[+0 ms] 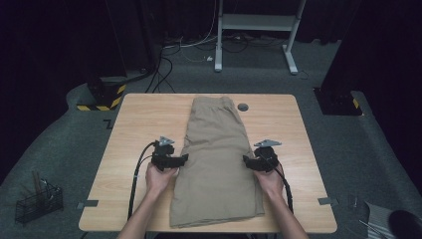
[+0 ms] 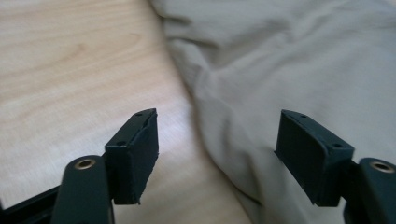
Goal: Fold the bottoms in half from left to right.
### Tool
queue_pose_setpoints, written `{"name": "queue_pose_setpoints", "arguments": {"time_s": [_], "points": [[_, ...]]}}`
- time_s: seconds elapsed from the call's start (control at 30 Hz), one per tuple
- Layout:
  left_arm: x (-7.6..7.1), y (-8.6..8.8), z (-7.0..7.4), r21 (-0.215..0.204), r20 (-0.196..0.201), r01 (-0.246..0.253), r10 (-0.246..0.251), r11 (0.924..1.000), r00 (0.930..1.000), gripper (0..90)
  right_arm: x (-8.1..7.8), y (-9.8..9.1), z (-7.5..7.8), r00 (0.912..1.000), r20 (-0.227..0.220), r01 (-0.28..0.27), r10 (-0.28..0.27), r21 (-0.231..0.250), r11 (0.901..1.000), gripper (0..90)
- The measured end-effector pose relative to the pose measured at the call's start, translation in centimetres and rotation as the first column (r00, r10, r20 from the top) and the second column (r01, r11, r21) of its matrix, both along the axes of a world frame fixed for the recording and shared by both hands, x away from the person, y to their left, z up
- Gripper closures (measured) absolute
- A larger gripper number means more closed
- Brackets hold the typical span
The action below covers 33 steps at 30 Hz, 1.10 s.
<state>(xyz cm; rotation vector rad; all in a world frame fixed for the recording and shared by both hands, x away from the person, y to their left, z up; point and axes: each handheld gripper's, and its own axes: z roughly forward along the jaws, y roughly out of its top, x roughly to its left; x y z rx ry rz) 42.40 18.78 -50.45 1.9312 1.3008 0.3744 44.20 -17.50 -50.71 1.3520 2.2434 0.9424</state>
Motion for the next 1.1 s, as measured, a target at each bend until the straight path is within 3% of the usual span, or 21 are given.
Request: {"name": "queue_pose_setpoints", "arguments": {"time_s": [0.07,0.3,0.57,0.73,0.93,1.1], "points": [[-0.8,-0.1,0.2,-0.020,-0.006,0.019,-0.020,0.9996,0.9998,27.8,-0.5,-0.2,0.0,1.0000,-0.004,-0.007,0.007,0.003,1.0000,39.1],[-2.5,-1.0,-0.3,0.042,-0.023,0.038,-0.037,0.9984,0.9990,26.6,-2.2,-0.5,0.1,0.9999,-0.003,-0.014,0.014,0.004,0.9999,38.4],[-3.6,-1.4,-0.9,0.044,-0.029,0.034,-0.033,0.9984,0.9990,25.6,-3.4,-0.2,0.2,0.9997,0.008,-0.023,0.023,-0.015,0.9996,37.2],[-3.8,-1.9,-1.1,0.065,-0.047,0.036,-0.033,0.9972,0.9984,25.4,-3.6,0.0,-0.1,0.9998,-0.009,-0.020,0.020,-0.016,0.9997,36.7],[-3.9,-2.6,-1.2,0.093,-0.033,0.013,-0.010,0.9956,0.9994,25.8,-3.4,0.5,-0.8,0.9997,-0.019,-0.017,0.016,-0.041,0.9990,36.3],[-4.1,-3.3,-1.2,0.149,-0.018,0.020,-0.018,0.9887,0.9997,31.1,-3.3,0.7,-0.9,0.9998,-0.017,-0.007,0.006,-0.052,0.9986,36.7]]}}
